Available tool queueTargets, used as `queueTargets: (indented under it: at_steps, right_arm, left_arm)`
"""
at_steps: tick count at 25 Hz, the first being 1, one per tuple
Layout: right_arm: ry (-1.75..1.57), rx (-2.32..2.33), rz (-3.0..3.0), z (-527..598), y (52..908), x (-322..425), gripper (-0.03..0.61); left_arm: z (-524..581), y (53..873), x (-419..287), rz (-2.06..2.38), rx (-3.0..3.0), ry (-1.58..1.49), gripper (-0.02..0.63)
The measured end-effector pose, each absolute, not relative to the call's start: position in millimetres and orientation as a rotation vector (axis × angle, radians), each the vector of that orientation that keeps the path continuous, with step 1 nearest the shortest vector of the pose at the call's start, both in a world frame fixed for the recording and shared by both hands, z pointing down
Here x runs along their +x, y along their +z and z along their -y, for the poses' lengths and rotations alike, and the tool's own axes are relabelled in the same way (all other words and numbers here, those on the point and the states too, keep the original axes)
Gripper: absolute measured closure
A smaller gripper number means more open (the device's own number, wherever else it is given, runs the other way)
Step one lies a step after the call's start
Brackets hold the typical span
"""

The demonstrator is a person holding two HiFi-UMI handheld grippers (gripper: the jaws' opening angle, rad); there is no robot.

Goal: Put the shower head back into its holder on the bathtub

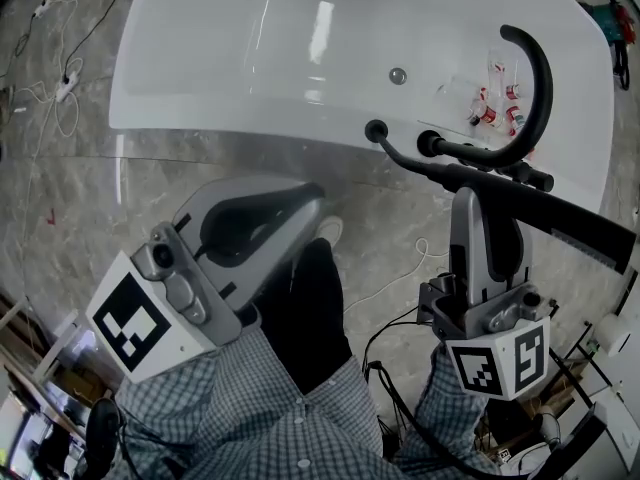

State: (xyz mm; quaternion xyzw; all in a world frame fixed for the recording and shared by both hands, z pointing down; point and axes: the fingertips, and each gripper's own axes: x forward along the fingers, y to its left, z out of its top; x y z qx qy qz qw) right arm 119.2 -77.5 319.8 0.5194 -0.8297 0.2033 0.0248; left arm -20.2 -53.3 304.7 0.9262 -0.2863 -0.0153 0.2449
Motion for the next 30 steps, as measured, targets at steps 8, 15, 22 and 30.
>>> queueTargets:
  at_steps: [8, 15, 22, 30]
  right_arm:
    - [0.637, 1.569, 2.558, 94.2, 356.6, 124.8, 0.456]
    - [0.648, 1.553, 2.545, 92.2, 374.8, 114.8, 0.456]
    - [0.630, 1.534, 2.522, 95.0, 389.7, 109.4, 0.456]
    - [0.601, 1.531, 2.513, 93.1, 410.0, 108.7, 0.456]
  left_arm:
    - [66.9, 346.9, -5.8, 0.759, 2.514, 0.001, 0.606]
    - [60.2, 358.1, -4.9, 0.731, 2.514, -0.008, 0.606]
    - [57.8, 373.7, -4.8, 0.709, 2.477, -0.005, 0.606]
    - [50.8, 385.4, -7.9, 0.707, 2.460, 0.010, 0.606]
